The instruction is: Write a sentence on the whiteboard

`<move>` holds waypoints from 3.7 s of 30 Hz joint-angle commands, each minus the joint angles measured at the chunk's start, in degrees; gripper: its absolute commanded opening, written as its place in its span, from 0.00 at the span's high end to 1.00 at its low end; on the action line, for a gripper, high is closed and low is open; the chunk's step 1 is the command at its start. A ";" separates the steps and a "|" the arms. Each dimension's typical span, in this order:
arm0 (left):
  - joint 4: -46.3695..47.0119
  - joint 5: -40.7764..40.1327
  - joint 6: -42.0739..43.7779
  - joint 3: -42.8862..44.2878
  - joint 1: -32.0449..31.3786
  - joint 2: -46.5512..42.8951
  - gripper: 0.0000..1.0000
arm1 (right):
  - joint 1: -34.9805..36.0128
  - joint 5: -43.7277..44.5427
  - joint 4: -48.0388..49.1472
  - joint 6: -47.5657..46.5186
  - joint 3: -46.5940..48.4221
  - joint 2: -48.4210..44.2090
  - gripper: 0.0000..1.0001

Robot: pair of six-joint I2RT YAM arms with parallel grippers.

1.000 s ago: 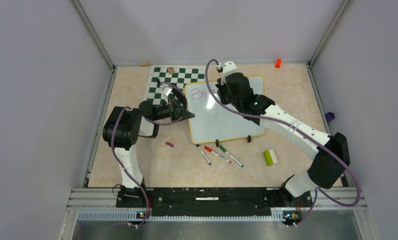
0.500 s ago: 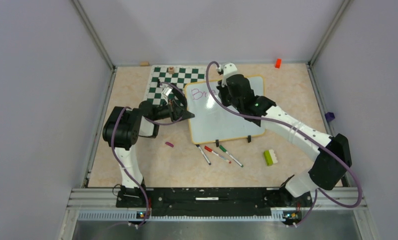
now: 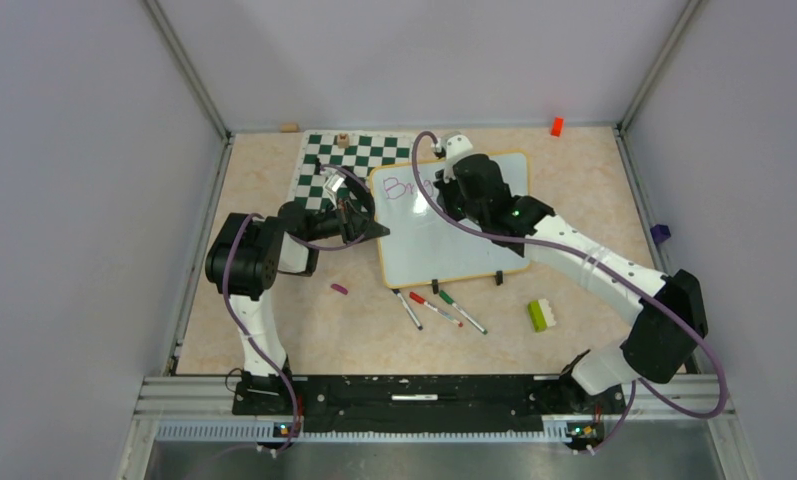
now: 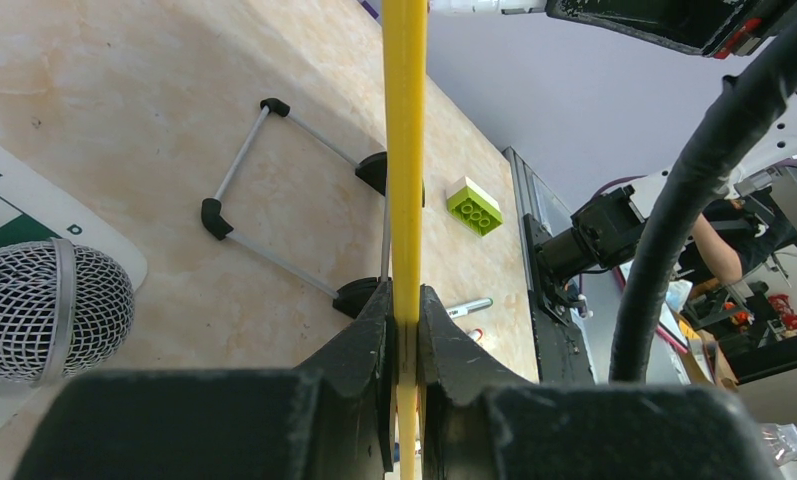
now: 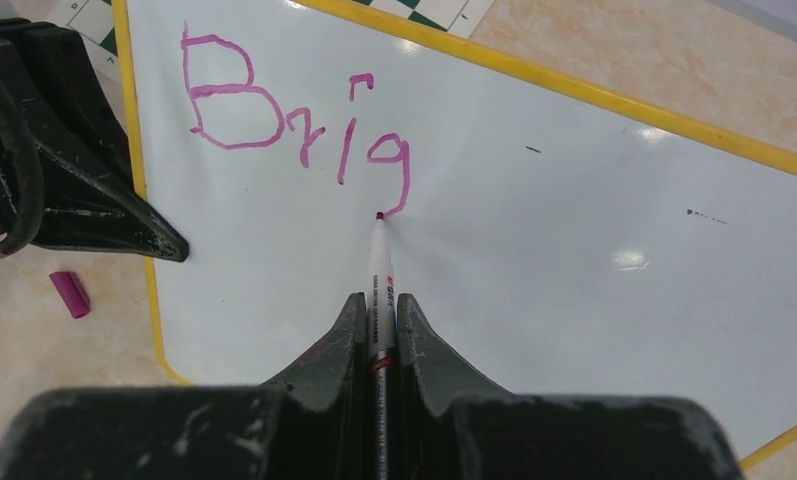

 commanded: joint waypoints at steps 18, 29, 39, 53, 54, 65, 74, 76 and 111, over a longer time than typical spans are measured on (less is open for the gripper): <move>6.02 1.77 0.64 -0.27 -0.36 -2.35 1.00 | -1.21 -0.84 4.15 1.17 3.21 -4.46 1.00; 6.00 1.78 0.65 -0.38 -0.38 -2.41 1.00 | -3.23 1.31 5.34 1.91 4.18 -3.15 1.00; 6.05 1.74 0.73 -0.32 -0.36 -2.40 1.00 | -3.33 1.33 5.92 1.75 5.87 -0.92 1.00; 6.01 1.79 0.82 -0.47 -0.36 -2.60 1.00 | -3.42 2.96 6.04 1.57 6.25 1.56 1.00; 5.97 1.87 0.82 -0.35 -0.36 -2.55 1.00 | -3.42 2.99 6.00 1.80 5.73 1.32 1.00; 5.96 1.83 0.80 -0.47 -0.36 -2.53 1.00 | -3.37 0.94 5.33 3.77 -0.06 -2.73 1.00; 5.96 1.77 0.82 -0.36 -0.37 -2.56 1.00 | -3.43 -0.10 5.10 4.37 -2.24 -3.66 1.00; 5.96 1.80 0.82 -0.37 -0.36 -2.54 1.00 | -3.47 0.22 5.09 4.26 -1.93 -3.40 1.00; 5.26 1.93 1.08 -0.19 -0.36 -2.55 1.00 | -3.63 4.31 2.82 1.40 3.24 -1.10 1.00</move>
